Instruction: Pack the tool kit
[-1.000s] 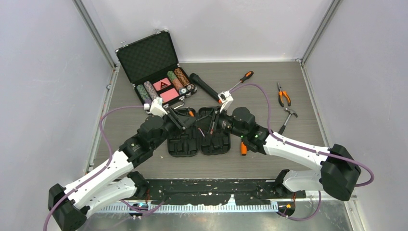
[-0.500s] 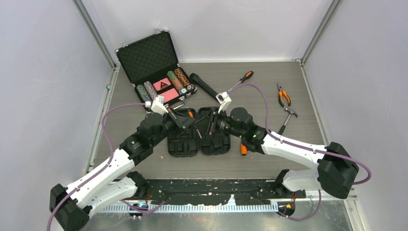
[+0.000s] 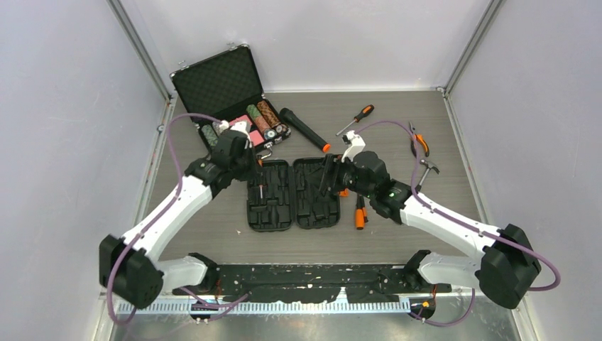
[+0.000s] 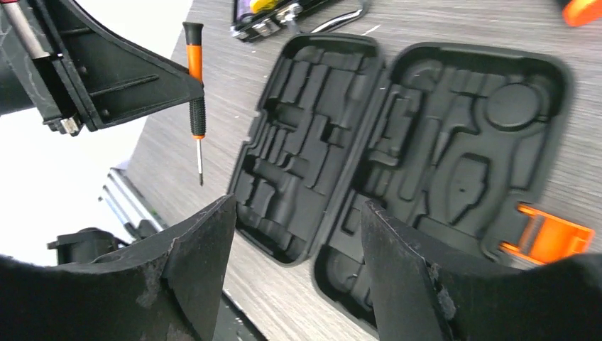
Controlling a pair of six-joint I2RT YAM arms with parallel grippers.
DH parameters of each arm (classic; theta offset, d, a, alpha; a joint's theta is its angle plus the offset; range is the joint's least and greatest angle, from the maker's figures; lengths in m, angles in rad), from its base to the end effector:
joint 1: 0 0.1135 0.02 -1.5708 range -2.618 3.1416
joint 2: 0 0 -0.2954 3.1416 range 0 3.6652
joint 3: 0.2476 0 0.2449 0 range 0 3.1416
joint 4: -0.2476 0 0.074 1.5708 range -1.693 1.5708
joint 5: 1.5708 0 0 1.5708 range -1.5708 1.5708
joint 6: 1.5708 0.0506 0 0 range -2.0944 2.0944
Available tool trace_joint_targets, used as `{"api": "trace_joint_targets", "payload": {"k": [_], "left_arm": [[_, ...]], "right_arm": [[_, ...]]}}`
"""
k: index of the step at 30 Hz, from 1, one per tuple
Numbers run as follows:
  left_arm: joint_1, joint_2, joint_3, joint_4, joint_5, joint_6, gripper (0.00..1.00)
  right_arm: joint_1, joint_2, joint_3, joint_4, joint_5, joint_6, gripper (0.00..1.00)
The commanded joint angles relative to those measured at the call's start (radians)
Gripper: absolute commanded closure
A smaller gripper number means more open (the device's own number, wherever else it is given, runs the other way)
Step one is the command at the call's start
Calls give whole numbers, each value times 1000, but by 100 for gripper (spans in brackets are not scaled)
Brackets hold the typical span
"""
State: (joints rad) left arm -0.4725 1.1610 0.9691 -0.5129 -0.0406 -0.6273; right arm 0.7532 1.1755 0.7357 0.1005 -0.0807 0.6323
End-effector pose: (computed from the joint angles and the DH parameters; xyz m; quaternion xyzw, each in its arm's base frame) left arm 0.2162 -0.1082 0.3174 -0.0787 0.9041 -0.2035 0.3673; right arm 0.1898 0.1835 0.2979 -0.0725 0.8128 0.3939 0.4230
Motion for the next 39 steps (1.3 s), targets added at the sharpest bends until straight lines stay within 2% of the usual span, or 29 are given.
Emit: {"api": "trace_joint_targets", "payload": {"k": [1, 3, 8, 13, 25, 39], "left_arm": [[11, 136, 123, -145, -19, 232, 100], [14, 206, 159, -160, -37, 275, 100], [20, 371, 231, -198, -93, 337, 100], [30, 446, 245, -179, -153, 347, 100], [38, 486, 191, -70, -165, 179, 100], [47, 550, 194, -43, -194, 147, 97]], "right_arm": [[-20, -67, -7, -106, 74, -83, 30], [-30, -80, -8, -140, 118, -98, 30], [-53, -102, -21, -159, 119, -111, 30], [-76, -98, -33, -158, 95, -110, 29], [-116, -85, -60, -136, 17, -92, 29], [-138, -98, -76, -136, -15, -87, 29]]}}
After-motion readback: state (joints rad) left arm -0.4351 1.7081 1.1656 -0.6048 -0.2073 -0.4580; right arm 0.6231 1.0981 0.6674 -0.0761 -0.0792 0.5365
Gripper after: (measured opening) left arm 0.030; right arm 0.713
